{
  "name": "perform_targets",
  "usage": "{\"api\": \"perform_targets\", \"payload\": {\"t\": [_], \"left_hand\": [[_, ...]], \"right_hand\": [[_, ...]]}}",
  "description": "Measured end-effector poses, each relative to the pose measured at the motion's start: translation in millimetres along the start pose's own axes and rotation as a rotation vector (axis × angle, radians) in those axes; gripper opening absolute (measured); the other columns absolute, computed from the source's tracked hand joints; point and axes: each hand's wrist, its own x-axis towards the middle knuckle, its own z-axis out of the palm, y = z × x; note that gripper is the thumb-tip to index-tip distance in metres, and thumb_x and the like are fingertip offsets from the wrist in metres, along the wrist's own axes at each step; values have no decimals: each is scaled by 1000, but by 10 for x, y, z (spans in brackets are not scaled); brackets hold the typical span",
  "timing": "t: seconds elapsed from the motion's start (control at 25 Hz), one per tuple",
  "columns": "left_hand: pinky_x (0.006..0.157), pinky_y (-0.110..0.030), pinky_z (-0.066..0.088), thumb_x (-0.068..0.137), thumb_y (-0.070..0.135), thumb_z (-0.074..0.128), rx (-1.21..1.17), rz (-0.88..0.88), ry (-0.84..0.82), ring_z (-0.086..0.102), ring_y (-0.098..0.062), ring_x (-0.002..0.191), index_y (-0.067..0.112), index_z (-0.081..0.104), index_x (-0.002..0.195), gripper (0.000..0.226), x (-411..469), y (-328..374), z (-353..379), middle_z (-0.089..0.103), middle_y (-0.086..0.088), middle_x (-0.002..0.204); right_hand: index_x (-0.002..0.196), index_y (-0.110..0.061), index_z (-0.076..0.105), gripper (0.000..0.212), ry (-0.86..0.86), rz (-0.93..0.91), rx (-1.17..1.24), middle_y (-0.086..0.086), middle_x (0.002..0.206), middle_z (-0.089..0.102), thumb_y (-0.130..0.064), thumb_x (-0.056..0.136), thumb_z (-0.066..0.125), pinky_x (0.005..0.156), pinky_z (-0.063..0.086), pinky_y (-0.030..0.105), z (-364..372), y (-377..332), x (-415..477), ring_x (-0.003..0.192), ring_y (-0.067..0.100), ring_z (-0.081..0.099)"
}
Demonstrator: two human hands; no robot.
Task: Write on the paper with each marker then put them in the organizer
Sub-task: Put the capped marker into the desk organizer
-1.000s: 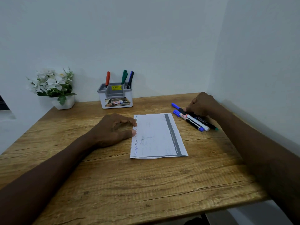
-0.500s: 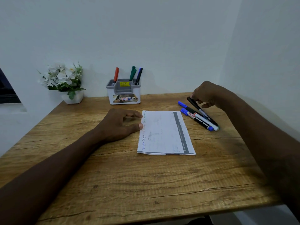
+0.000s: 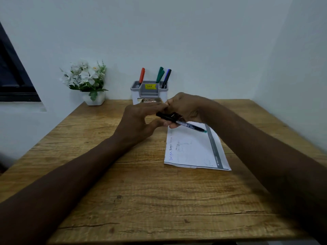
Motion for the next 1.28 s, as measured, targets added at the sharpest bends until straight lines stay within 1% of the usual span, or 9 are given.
{"api": "perform_targets", "payload": {"t": [0.16,0.32,0.44,0.56,0.8,0.92,1.04,1.2,1.28], "left_hand": [[70,-36,59,87,34,78,41,4,-62,72,-10,84,24,74,123,37,-7,-140,-43,79,1,107],[65,-29,43,95,28,67,268,5,-156,53,-9,74,23,75,118,25,-10,-189,-4,75,1,86],[66,-31,38,102,20,55,166,-213,-35,49,-10,71,12,72,101,19,20,-185,-40,64,2,80],[61,-27,34,108,22,43,66,-376,-68,48,-6,69,14,61,93,25,25,-98,-14,57,2,77],[58,-12,34,110,26,35,-73,-194,-198,50,-2,67,14,60,94,32,-10,208,103,52,9,71],[62,-10,36,110,26,38,-84,-111,-205,53,1,70,14,61,89,33,-7,209,77,54,14,72],[62,-12,37,109,23,41,-105,-107,-275,55,-2,72,15,62,86,32,-6,223,71,58,13,73],[59,-12,36,110,30,37,-175,-284,-461,50,1,64,23,57,79,37,27,139,-21,55,11,69],[62,-20,39,109,37,34,-184,-385,-511,50,-1,63,24,57,76,42,35,74,-78,57,7,69]], "right_hand": [[103,2,74,12,-99,-59,174,18,84,72,-5,98,66,72,63,29,59,184,134,74,22,69],[118,4,69,25,-214,-15,192,19,99,75,-6,95,69,73,63,27,-111,190,57,80,20,71],[113,-1,73,40,-92,-17,132,9,88,78,-32,89,76,55,56,19,-290,230,-63,65,10,67],[92,-5,76,42,69,-124,338,4,71,71,-47,87,75,43,38,17,-215,406,-150,56,10,56],[63,-10,67,66,134,-140,556,4,55,54,-69,91,60,34,24,18,76,490,-201,34,9,37],[68,-6,68,64,32,-132,420,7,56,59,-61,99,52,32,30,18,103,442,-262,34,10,46],[84,3,70,53,-95,-110,411,14,67,68,-40,107,48,44,54,25,70,472,-309,47,17,64],[99,8,70,45,-210,-128,492,19,80,76,-29,107,47,65,65,30,14,545,-353,65,23,76],[99,10,70,42,-159,-165,516,19,80,77,-25,107,47,64,65,29,-72,583,-357,65,22,77]]}}
